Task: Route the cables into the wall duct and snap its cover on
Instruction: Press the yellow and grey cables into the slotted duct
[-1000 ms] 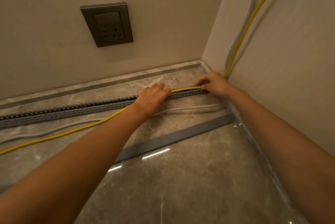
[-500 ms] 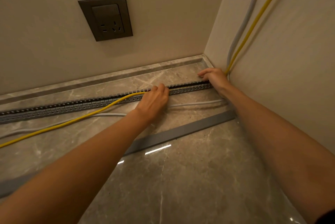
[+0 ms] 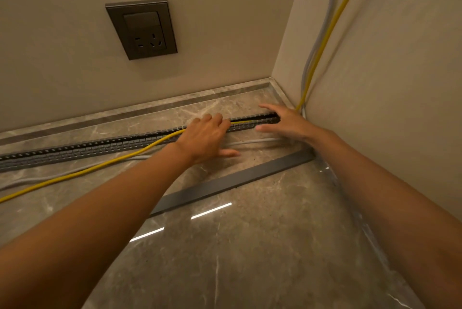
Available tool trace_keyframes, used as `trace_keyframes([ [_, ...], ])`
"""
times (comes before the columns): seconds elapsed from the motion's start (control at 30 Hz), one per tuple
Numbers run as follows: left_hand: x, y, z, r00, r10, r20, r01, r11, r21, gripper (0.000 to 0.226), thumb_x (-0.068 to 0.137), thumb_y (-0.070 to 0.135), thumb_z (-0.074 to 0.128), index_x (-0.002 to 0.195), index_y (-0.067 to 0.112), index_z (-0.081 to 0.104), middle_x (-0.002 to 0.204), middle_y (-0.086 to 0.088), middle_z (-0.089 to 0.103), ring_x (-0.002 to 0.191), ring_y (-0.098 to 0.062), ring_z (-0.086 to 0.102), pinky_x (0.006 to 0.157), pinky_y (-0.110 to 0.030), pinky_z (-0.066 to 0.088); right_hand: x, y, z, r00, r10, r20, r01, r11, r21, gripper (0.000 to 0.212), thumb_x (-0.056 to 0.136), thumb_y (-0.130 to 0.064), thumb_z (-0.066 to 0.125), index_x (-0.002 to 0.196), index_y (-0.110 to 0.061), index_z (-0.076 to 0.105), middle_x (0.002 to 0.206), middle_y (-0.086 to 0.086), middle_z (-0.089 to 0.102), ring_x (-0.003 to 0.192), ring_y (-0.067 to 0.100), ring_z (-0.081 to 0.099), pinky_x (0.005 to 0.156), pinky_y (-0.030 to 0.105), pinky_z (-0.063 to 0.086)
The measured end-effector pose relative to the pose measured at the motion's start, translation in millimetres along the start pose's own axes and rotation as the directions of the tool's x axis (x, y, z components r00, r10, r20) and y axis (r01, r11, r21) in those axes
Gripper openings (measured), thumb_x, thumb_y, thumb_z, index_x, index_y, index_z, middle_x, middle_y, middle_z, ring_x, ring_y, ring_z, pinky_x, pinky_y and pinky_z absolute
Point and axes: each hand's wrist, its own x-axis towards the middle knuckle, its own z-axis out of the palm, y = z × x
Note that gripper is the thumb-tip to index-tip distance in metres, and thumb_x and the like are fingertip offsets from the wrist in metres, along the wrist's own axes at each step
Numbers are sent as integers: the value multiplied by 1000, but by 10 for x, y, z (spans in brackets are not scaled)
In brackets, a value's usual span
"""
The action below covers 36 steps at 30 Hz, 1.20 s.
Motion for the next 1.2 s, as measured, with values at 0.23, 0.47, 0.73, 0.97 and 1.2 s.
trace_keyframes([
  [0.23, 36, 0, -63, 995, -93, -47, 93, 996, -4, 24, 99, 13, 42, 119, 4, 52, 119, -16, 58, 106, -31, 55, 84, -38, 46, -134, 77, -102, 996, -19, 85, 45, 948, -315, 76, 78, -30, 71, 142, -21, 31, 149, 6, 37, 136, 26, 31, 116, 38, 23],
  [0.47, 36, 124, 27, 995, -95, -25, 95, 995, 22, 34, 99, 12, 42, 133, 7, 39, 127, -14, 52, 113, -29, 51, 92, -37, 44, -80, 19, -160, 995, -80, -60, 60, 957, -285, 39, 87, -10, 59, 126, -12, 57, 132, 10, 59, 123, 24, 52, 104, 30, 36],
  [0.73, 58, 90, 21, 989, -130, -71, 121, 986, -111, 37, 95, 4, 48, 130, 8, 39, 122, -16, 47, 103, -32, 54, 81, -38, 48, 16, 96, -112, 984, -10, -180, -11, 993, -113, 27, 84, -8, 64, 111, -8, 64, 118, 13, 66, 113, 26, 59, 97, 32, 43],
  [0.97, 127, 63, -45, 990, -131, -55, 128, 990, -68, 30, 98, 10, 44, 127, 7, 49, 123, -14, 49, 111, -29, 48, 83, -37, 48, 108, 84, -133, 994, 15, -107, -22, 998, -60, 22, 83, -18, 66, 105, -14, 67, 110, 9, 68, 104, 23, 61, 90, 32, 45],
  [1.2, 161, 99, -53, 994, -95, -53, 97, 995, 34, 33, 99, 12, 41, 131, 6, 49, 125, -13, 49, 113, -28, 48, 92, -35, 42, 214, 41, -170, 999, 38, 5, -38, 999, -14, 30, 88, 4, 53, 114, -5, 65, 117, 16, 66, 111, 26, 58, 89, 25, 41],
])
